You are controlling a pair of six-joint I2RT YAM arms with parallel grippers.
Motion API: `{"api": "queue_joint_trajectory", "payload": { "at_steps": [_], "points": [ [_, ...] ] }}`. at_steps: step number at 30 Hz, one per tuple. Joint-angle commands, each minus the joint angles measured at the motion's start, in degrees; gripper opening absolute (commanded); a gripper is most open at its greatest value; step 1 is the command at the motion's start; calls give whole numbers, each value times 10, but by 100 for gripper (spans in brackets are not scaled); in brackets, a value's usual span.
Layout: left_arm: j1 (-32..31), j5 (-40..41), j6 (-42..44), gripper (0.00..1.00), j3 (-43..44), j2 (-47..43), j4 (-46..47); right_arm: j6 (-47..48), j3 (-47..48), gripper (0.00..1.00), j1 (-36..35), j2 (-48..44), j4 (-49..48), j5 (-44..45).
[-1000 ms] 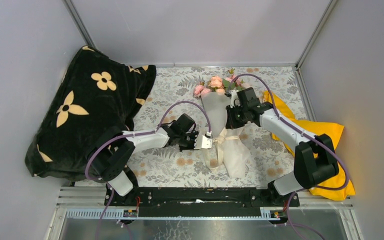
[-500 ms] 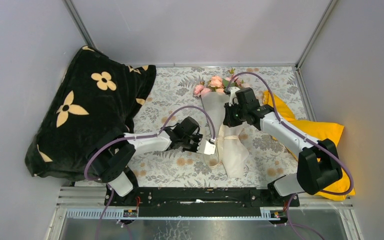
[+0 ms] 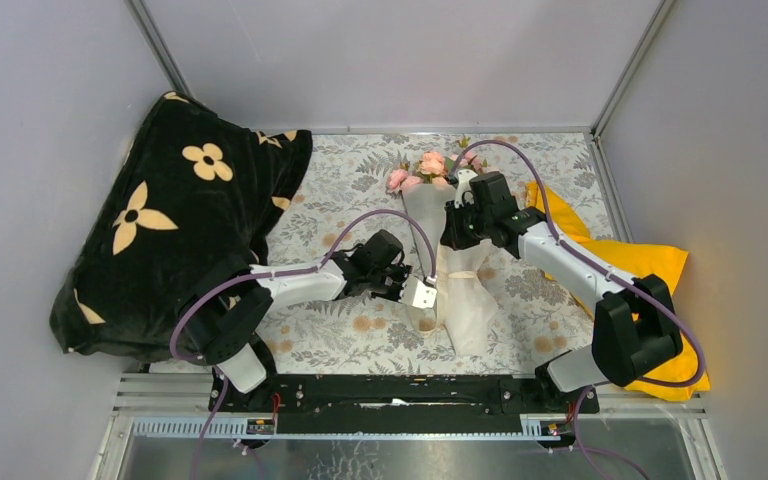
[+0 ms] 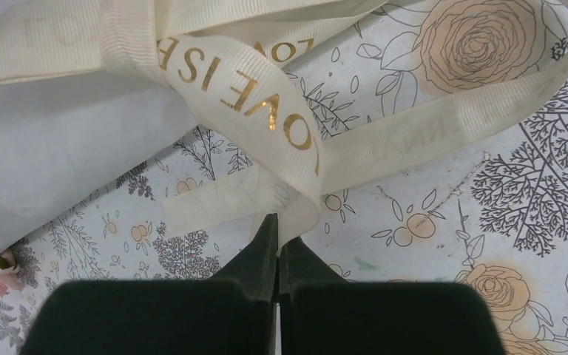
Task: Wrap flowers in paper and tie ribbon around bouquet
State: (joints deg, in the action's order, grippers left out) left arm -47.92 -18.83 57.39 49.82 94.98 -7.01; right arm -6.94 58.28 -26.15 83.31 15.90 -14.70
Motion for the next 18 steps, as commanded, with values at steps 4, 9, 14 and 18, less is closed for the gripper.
{"api": "queue_joint_trajectory", "payload": {
  "at_steps": [4,9,14,18],
  "points": [
    [-4,9,13,0,14,7,30,8,52,0,-1,22,-31,-25],
    [19,54,55,0,-20,6,29,-82,-36,0,147,-33,-87,-7],
    [67,74,119,0,-88,-3,47,-185,-235,0,373,-141,-172,-31],
    [103,81,165,0,-110,1,57,-226,-331,0,450,-162,-240,-55]
  ]
}}
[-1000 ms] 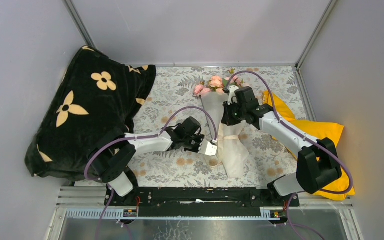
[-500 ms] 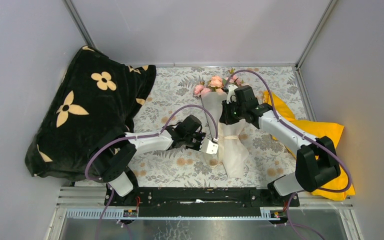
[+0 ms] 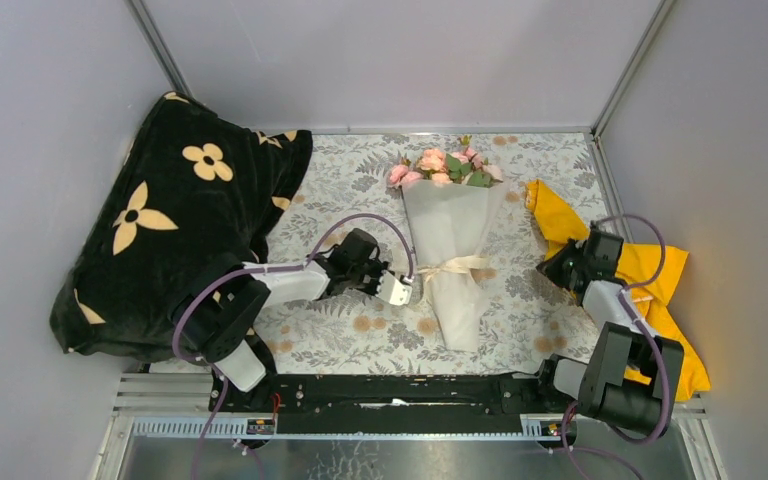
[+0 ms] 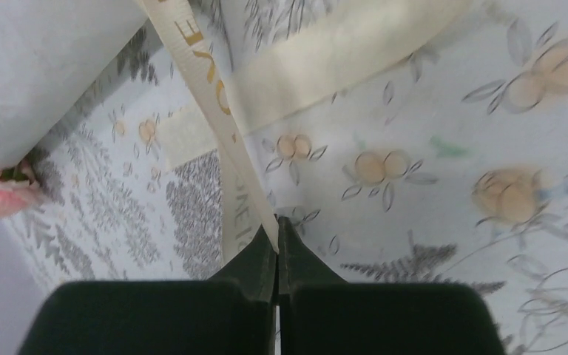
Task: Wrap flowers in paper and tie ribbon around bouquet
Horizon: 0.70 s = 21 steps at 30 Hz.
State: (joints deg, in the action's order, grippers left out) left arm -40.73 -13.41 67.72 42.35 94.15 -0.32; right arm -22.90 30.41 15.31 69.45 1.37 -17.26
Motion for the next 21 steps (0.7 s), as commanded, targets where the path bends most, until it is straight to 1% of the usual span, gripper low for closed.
{"api": "queue_joint_trajectory", "payload": {
  "at_steps": [1,5,6,7,8,9,10,14,16,17,19,21],
  "points": [
    [39,25,68,0,-39,7,-7,-63,-55,0,37,-14,-92,-35],
    [50,1,70,0,-41,-8,-16,-58,-50,0,35,3,-113,-91],
    [49,-13,66,0,-39,-14,-15,-47,-35,0,26,0,-108,-103],
    [44,-20,58,0,-38,-18,-9,-24,-14,0,10,-4,-79,-104],
    [39,-21,54,0,-36,-19,-2,-4,6,9,-8,-7,-47,-102],
    [36,-21,51,0,-34,-18,0,8,21,21,-26,-8,-12,-102],
    [34,-21,48,0,-31,-16,0,7,30,30,-40,-8,10,-108],
    [34,-22,56,0,-26,-8,1,-55,38,49,-136,21,-2,-106],
    [33,-25,56,0,-21,-7,1,-82,30,56,-149,45,-58,-131],
    [33,-25,55,0,-18,-8,1,-92,24,62,-150,54,-78,-138],
    [31,-26,51,0,-14,-6,1,-94,23,66,-161,68,-91,-149],
    [30,-26,50,0,-13,-6,-1,-101,20,68,-168,81,-103,-164]
  ]
}}
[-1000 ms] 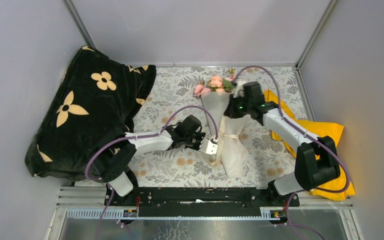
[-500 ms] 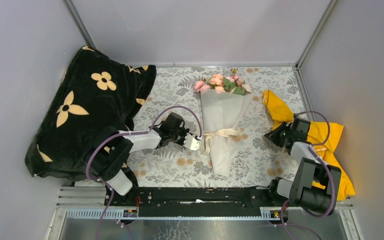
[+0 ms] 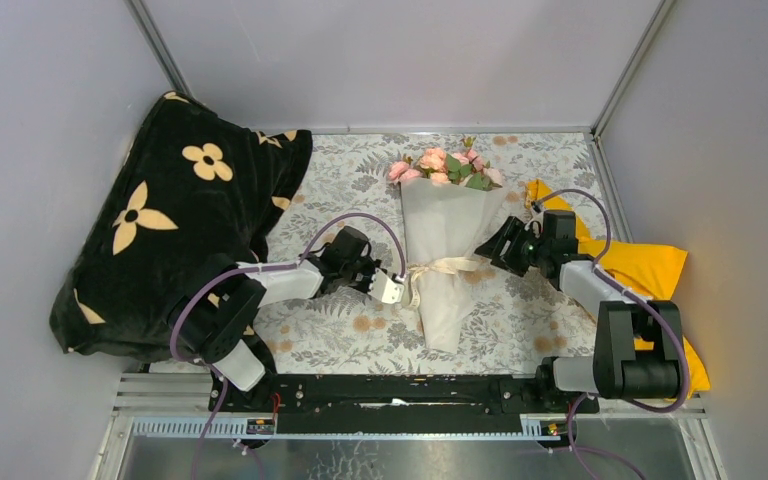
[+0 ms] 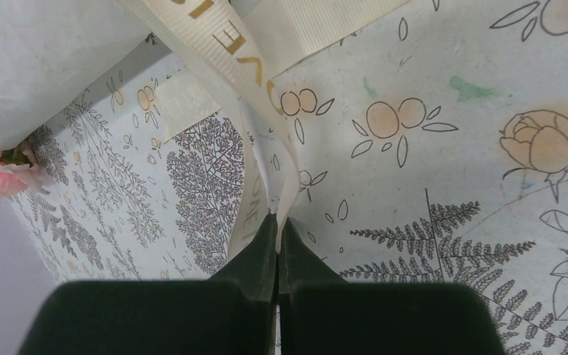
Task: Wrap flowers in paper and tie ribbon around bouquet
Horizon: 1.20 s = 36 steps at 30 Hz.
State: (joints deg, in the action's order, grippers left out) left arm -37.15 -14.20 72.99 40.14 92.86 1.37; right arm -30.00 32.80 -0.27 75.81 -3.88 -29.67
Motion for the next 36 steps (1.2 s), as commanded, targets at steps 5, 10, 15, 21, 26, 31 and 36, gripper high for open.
{"api": "queue_joint_trajectory", "payload": {
  "at_steps": [5,10,15,21,26,31,36],
  "points": [
    [-14,-19,-3,0,8,10,-18,-49,-15,69,-23,68,-100,-64],
    [-17,-15,-5,0,11,10,-16,-54,-22,66,-23,80,-90,-65],
    [-17,-19,-5,0,14,9,-18,-58,-42,43,-24,71,-106,-66],
    [-18,-6,-6,0,16,7,-16,-58,-38,0,-23,62,-99,-51],
    [-17,-3,-6,0,16,12,2,-35,-31,0,-24,27,-51,-30],
    [-15,6,3,0,16,16,14,15,-23,0,-24,-11,7,33],
    [-16,-6,-5,0,27,11,17,17,-22,0,-29,-2,-18,11]
  ]
}}
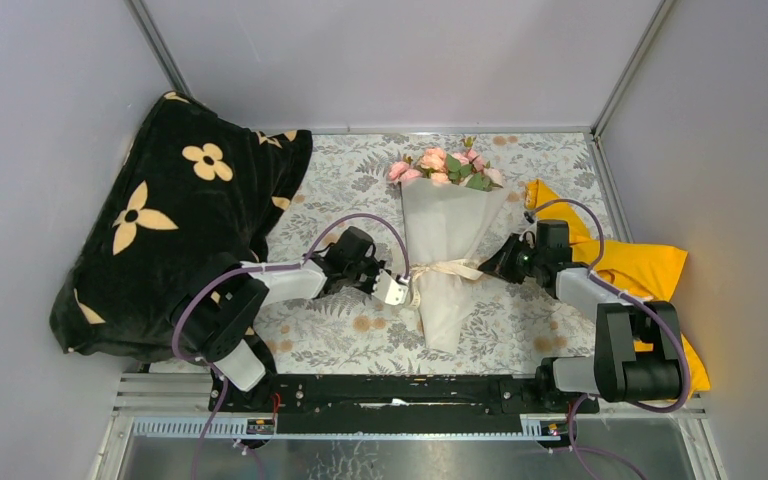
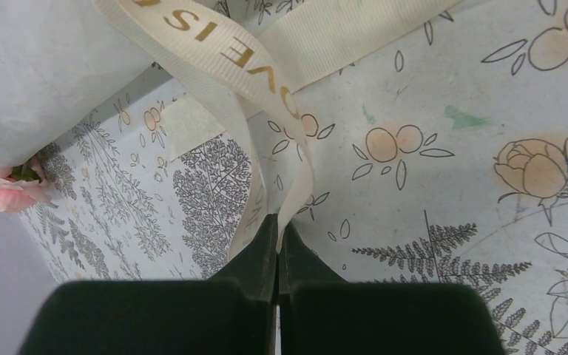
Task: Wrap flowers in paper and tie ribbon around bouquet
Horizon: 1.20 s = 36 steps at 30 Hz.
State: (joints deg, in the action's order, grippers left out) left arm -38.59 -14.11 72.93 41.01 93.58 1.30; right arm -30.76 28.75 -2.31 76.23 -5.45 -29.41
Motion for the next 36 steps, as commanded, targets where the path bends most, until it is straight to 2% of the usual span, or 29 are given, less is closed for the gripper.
{"api": "queue_joint_trajectory", "payload": {
  "at_steps": [1,7,9,11,13,15,18,22,26,29,36],
  "points": [
    [-3,-5,-6,0,21,4,19,28,23,0,-11,-11,-1,11],
    [-11,-7,0,0,30,6,17,50,57,0,-24,2,12,17],
    [-8,-1,3,0,31,11,31,58,65,0,-22,2,32,42],
    [16,11,18,0,23,16,30,62,50,0,9,-18,50,75],
    [50,13,57,0,6,12,4,44,-2,0,93,-51,43,49],
    [75,12,79,0,-15,5,-10,46,-45,0,129,-69,41,51],
    [88,1,72,0,-37,4,0,37,-62,0,135,-56,38,40],
    [101,-1,75,0,-53,-6,12,40,-53,0,142,-60,49,66],
    [140,-3,93,0,-67,-22,12,47,-42,0,186,-68,83,62],
    [155,-3,92,0,-70,-37,1,55,-29,0,192,-82,96,81],
    [157,-20,75,0,-89,-56,6,64,-14,0,194,-58,99,80]
  ]
}}
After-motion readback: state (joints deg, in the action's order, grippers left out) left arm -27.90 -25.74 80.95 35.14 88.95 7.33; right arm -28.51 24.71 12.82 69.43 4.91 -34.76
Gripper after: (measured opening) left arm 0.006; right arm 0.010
